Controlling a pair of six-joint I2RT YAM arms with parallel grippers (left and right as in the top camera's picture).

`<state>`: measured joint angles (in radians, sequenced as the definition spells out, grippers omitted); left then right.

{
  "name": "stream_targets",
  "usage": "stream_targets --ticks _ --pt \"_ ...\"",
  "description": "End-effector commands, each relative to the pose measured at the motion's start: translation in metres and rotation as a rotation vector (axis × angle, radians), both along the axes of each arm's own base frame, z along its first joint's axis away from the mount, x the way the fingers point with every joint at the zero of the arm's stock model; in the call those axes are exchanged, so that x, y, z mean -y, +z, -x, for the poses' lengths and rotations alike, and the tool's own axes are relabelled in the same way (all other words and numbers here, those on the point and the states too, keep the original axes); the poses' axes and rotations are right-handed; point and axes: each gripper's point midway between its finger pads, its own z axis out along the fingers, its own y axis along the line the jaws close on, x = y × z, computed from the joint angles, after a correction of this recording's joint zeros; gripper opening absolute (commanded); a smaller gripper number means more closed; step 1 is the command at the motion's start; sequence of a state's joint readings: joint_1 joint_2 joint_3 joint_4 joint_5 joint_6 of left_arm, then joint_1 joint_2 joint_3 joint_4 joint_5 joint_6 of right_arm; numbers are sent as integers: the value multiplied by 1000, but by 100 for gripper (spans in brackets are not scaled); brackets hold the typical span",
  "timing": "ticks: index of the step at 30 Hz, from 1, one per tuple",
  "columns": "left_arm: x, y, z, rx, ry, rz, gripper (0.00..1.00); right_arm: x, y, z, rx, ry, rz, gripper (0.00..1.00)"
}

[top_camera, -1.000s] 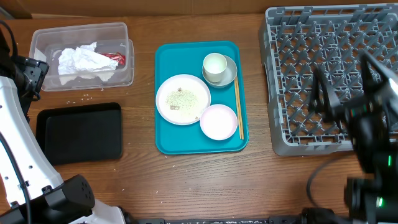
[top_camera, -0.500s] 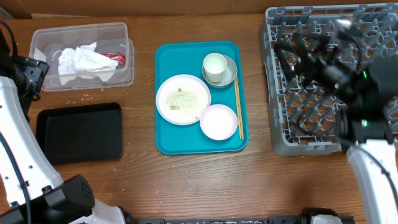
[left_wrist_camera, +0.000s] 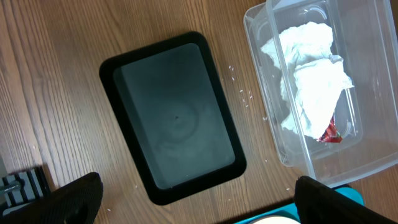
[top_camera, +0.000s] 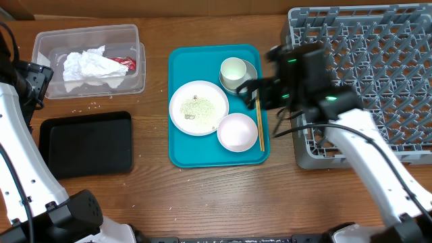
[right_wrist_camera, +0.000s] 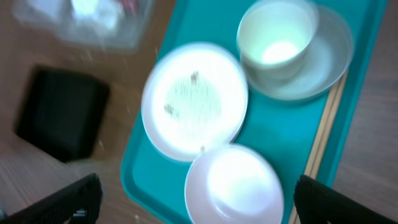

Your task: Sort waste into correct bins and load items into the dishwasher

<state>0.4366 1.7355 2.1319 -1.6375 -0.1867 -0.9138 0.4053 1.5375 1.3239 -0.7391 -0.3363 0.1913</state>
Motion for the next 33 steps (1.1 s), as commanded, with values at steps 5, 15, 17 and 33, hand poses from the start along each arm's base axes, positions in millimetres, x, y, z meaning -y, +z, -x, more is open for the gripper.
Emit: stream_targets --ticks 5,15,17,33 --pt "-1 -3 0 -15 -6 0 100 -40 -62 39 -47 218 395 100" --pt "-1 -4 0 -15 -6 0 100 -55 -124 48 -96 356 538 100" --pt "-1 -3 0 -15 -6 0 100 -55 -132 49 -106 375 552 97" --pt "-1 -3 0 -15 -6 0 100 -51 -159 69 -205 425 619 39"
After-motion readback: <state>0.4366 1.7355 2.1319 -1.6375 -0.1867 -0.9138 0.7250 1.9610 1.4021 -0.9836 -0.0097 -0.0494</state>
